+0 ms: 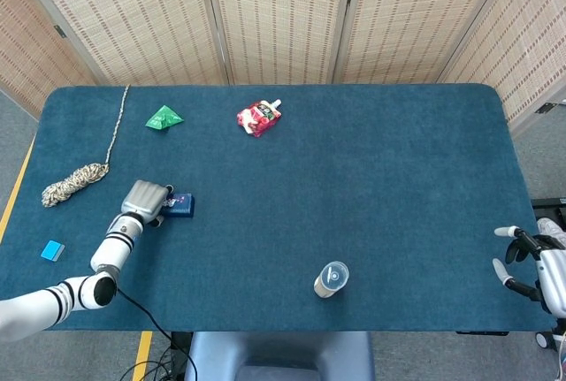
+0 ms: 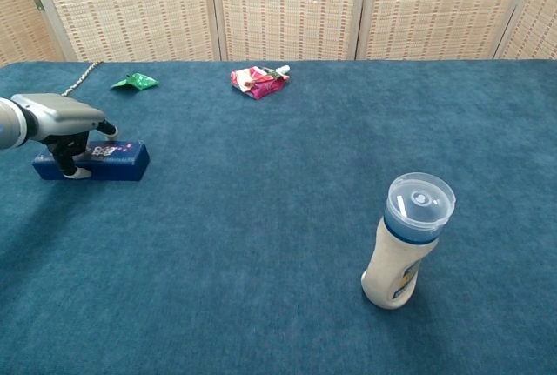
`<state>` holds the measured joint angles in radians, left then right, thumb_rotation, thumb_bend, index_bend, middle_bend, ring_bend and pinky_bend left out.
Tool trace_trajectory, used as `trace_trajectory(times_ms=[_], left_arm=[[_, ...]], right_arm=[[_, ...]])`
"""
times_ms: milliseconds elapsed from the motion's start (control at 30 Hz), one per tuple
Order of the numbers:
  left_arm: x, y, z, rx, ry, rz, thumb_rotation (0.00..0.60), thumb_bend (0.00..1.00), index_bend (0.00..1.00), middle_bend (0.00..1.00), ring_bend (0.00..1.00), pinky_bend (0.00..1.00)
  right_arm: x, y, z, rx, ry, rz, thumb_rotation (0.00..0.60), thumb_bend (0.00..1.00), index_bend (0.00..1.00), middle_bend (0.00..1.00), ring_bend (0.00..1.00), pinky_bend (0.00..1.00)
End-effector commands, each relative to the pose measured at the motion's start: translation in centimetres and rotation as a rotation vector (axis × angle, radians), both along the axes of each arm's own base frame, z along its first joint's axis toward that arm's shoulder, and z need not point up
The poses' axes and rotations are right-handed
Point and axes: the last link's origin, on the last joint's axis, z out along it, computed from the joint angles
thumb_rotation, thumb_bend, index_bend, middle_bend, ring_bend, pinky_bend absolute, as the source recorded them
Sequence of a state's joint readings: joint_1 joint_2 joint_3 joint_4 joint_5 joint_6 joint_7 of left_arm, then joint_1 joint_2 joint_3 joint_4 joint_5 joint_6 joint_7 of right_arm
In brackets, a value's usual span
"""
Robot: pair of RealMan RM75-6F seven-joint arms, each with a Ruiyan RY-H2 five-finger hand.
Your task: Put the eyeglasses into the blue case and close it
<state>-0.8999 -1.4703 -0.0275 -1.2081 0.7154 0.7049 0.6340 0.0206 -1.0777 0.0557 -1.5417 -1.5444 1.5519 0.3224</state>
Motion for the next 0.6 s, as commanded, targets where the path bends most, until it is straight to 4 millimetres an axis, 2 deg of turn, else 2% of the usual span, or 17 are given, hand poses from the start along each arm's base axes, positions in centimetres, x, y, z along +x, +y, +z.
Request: trace_trajectory(times_ms=[33,167,333,500,600], left_arm=[[0.2,-0.4,0.5,0.011,-0.062,0.023,0.600,0.35,0.09,0.95,0.87,0.91],[0.4,-1.1,1.5,0.028,-0.146,0.042,0.600,0.33,0.01,0.90,0.83,0.91],[0.4,-2.6,3.3,0.143,-0.302,0.055,0.600,0.33,0.02,0.76,0.69,0.89],[-0.2,-5.1,5.3,0.298,-0.407,0.018,0.600,0.33,0.09,0.57,0.52,0.72],[-0.7,-6.8,6.4,0.401,-0.438,-0.029,0.600,0.32,0.14,0.51,0.47,0.65]], right_arm=[[0.1,-0.1,0.0,0.000,0.001,0.002,0.600,0.33,0.33,0.63,0.60,0.35],[0.2,-0.2,0.1,-0.001,0.004,0.008,0.600,0.33,0.33,0.63,0.60,0.35],[0.3,-0.5,0.0,0.008,0.014,0.009,0.600,0.33,0.33,0.63,0.60,0.35],[0.5,-0.9,-0.1,0.036,0.041,0.016,0.600,0.33,0.33,0.59,0.57,0.35],[0.7,-1.2,-0.1,0.048,0.051,0.021,0.600,0.33,0.33,0.56,0.53,0.35]])
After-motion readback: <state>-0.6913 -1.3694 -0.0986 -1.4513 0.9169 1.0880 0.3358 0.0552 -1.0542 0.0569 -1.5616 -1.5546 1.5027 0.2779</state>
